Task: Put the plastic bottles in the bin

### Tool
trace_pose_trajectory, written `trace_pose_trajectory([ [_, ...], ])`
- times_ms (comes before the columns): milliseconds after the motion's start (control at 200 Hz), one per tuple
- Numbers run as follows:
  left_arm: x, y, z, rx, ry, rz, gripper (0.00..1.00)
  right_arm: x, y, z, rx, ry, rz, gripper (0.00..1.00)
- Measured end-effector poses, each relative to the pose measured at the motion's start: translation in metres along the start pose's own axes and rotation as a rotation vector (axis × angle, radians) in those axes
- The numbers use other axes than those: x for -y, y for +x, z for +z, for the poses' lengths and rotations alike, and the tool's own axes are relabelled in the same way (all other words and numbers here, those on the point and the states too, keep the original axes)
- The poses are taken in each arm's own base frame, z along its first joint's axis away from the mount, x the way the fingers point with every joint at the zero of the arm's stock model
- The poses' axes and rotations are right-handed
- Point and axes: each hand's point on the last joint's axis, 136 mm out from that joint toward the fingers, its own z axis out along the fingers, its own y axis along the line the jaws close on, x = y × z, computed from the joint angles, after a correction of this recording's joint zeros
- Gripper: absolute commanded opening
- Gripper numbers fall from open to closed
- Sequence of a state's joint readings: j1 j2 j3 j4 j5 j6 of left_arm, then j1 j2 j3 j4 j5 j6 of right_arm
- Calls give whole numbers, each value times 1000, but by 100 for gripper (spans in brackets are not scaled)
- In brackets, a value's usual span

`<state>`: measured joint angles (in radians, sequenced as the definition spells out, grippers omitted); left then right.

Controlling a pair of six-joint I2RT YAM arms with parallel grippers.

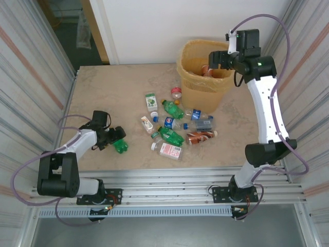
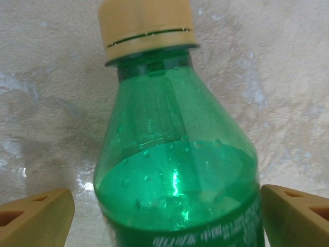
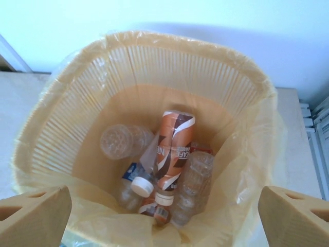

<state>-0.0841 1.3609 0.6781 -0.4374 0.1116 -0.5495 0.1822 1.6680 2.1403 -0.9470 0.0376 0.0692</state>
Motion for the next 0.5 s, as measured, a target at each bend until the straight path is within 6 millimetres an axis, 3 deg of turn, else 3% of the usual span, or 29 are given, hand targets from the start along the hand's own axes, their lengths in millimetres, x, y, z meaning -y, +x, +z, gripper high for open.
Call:
trace_pose_trajectory([
  [240, -4, 1, 10, -20, -16, -22, 77, -4, -8, -40, 91, -29, 16, 95],
  [501, -9, -1, 11, -23, -29, -53, 57, -25, 8, -45, 81, -100, 32, 95],
])
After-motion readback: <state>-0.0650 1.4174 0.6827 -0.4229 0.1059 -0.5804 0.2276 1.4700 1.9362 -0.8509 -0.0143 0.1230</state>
